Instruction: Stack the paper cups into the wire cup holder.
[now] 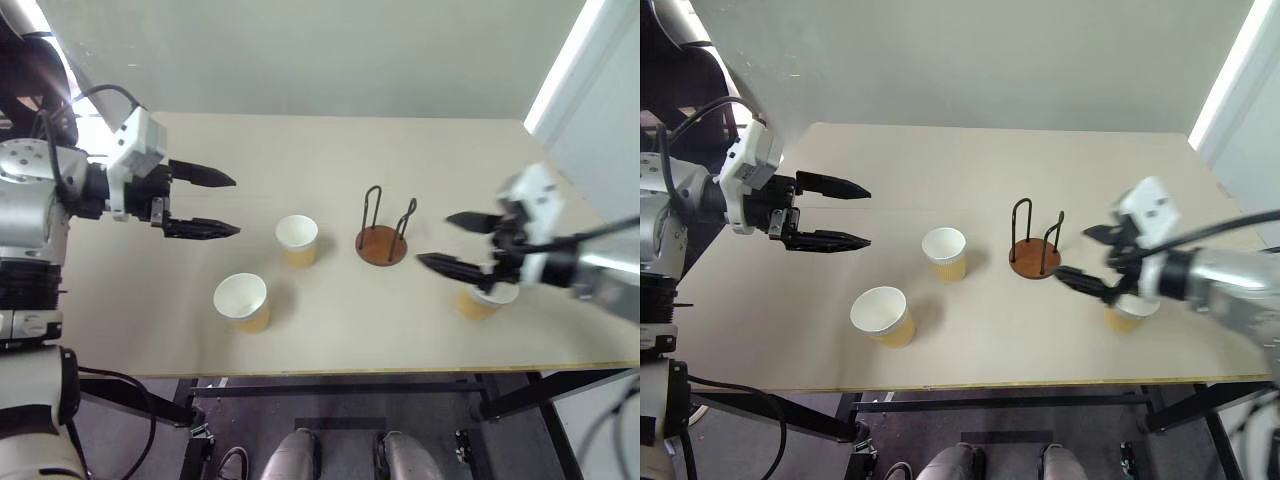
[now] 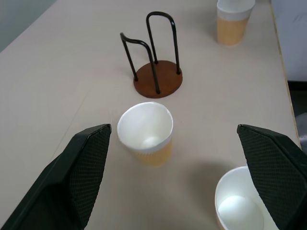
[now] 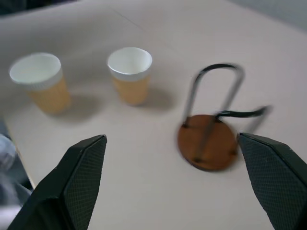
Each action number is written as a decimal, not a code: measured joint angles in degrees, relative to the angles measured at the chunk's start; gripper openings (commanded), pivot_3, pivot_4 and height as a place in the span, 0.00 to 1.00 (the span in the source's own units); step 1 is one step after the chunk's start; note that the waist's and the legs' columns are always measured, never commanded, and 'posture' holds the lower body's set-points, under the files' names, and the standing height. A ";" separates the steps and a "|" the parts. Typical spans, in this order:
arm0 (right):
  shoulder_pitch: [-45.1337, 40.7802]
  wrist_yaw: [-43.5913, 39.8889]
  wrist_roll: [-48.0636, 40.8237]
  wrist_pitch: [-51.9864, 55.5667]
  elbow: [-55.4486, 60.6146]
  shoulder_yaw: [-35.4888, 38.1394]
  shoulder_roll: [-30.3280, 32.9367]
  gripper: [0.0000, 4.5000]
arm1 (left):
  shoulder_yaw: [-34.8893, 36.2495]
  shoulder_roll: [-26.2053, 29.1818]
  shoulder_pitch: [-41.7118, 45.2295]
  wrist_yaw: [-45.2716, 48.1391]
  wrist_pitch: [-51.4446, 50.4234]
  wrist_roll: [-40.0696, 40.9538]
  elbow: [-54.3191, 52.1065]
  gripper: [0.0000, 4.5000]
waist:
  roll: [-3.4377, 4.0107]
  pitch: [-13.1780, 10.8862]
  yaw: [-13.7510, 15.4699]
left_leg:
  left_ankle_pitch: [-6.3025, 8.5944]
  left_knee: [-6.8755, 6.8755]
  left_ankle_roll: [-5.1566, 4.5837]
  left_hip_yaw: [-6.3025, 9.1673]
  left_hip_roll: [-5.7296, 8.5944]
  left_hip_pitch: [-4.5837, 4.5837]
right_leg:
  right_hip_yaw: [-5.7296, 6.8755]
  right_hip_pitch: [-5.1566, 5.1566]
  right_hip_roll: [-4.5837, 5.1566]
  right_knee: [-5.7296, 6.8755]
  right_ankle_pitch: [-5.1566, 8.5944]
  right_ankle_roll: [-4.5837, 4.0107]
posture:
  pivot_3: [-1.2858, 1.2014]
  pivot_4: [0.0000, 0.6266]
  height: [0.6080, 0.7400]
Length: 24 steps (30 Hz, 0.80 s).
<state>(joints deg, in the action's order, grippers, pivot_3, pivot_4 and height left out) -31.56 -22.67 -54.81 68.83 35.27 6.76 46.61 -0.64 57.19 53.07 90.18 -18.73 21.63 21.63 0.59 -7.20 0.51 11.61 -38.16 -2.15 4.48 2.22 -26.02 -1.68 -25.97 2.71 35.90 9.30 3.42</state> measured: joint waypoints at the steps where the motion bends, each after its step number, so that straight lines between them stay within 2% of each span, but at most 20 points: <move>1: -0.56 2.52 0.14 1.55 0.02 -2.31 -2.67 1.00 | -0.01 -0.10 -0.04 -0.01 -0.05 0.22 -0.41 1.00 | 0.01 -0.01 -0.04 | -0.02 0.00 0.00 0.00 -0.01 -0.02 | 0.03 -0.03 -0.01 0.01 -0.01 0.00 | 0.52 0.24 1.00; 6: -1.47 13.39 6.61 5.94 -3.49 -8.33 -12.94 1.00 | 0.02 -0.06 -0.34 -0.03 -0.13 0.57 -0.69 1.00 | -0.02 0.01 0.28 | 0.00 -0.04 -0.02 0.04 0.00 -0.03 | 0.07 0.01 0.05 -0.02 0.04 -0.22 | 0.52 0.24 1.00; 9: -1.47 16.41 10.56 6.61 -6.84 -9.72 -15.71 1.00 | 0.02 -0.06 -0.41 -0.07 -0.22 0.66 -0.88 1.00 | -0.02 0.01 0.35 | 0.01 -0.05 -0.01 0.02 0.04 -0.08 | 0.08 -0.03 0.10 -0.03 0.08 -0.51 | 0.52 0.24 1.00; 15: -1.48 17.93 18.58 4.74 -12.62 -11.52 -18.29 1.00 | 0.02 -0.07 -0.88 -0.23 -0.32 0.68 -1.52 1.00 | -0.02 0.01 0.31 | 0.06 0.02 0.25 0.03 0.02 -0.06 | 0.08 -0.10 0.09 0.01 0.10 -0.71 | 0.52 0.24 1.00; 24: -5.74 17.08 28.45 -6.48 -23.62 -13.46 -24.41 1.00 | 0.11 0.09 -1.63 -0.34 -0.47 0.71 -2.88 1.00 | -0.02 0.01 0.20 | 0.08 0.10 0.44 0.04 0.01 -0.09 | 0.08 -0.20 0.07 0.02 0.06 -0.78 | 0.52 0.24 1.00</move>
<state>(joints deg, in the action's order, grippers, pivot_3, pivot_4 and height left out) -37.30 -5.59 -26.36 62.35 11.65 -6.70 22.20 -0.53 57.28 51.44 89.84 -19.20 22.34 18.75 0.58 -7.19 0.71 11.69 -38.06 -1.71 4.52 2.23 -26.12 -1.60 -26.17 2.78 35.92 9.37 2.64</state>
